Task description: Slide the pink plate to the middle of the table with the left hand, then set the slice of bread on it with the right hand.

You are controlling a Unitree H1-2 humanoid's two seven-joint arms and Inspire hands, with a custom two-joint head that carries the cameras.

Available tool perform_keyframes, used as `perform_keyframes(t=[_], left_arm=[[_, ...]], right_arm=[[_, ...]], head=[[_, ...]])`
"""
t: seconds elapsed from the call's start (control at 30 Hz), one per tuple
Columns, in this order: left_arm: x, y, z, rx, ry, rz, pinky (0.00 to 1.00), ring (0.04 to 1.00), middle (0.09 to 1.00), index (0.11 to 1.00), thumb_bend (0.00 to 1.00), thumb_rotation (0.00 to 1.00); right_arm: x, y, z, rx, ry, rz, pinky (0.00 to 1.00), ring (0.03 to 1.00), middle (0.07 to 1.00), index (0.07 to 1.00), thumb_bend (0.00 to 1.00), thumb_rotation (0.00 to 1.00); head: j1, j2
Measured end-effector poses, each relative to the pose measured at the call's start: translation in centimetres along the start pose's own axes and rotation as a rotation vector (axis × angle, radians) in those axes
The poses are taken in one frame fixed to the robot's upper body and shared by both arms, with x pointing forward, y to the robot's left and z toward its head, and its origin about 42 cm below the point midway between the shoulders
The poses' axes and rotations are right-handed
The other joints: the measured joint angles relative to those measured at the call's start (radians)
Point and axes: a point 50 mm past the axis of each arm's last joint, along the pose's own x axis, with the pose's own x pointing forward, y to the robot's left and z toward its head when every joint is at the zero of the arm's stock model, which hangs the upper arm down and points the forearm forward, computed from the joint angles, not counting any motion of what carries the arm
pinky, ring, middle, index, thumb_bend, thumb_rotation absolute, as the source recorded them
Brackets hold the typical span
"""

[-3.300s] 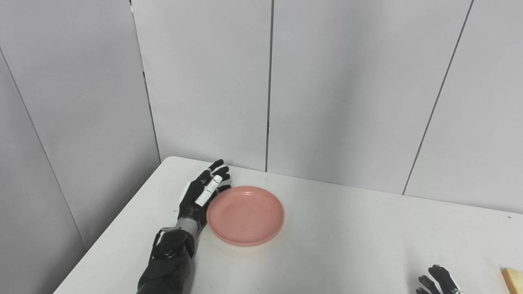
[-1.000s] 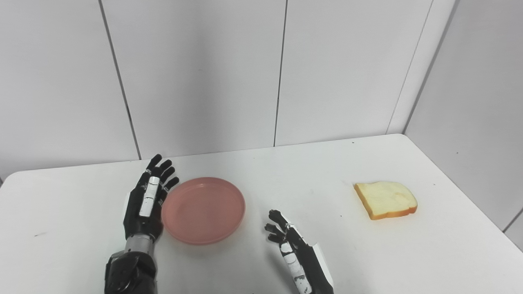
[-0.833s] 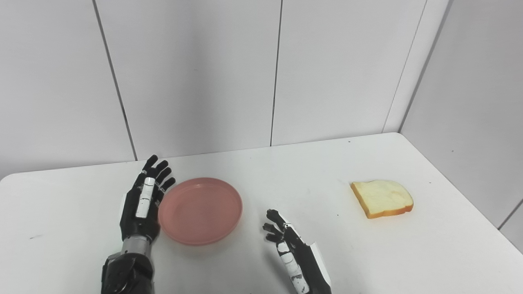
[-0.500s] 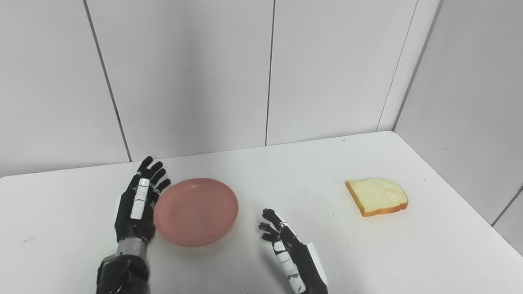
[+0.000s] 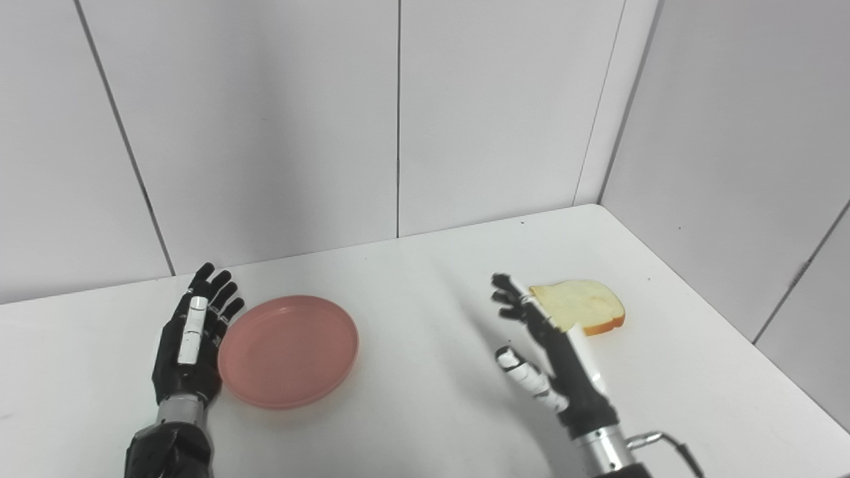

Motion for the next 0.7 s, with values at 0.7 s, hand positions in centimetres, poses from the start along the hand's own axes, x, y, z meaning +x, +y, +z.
perform_keyframes(t=[0.7], left_arm=[[0.2,-0.3,0.1,0.009,-0.028,-0.015,0.84,0.870,0.854,0.871,0.89,0.64]], right_arm=[[9.0,-11.6,-3.6,-0.485,-0.024,0.176,0.82,0.896,0.916,0.903,0.89,0.90]], head=[[0.025,-0.014]])
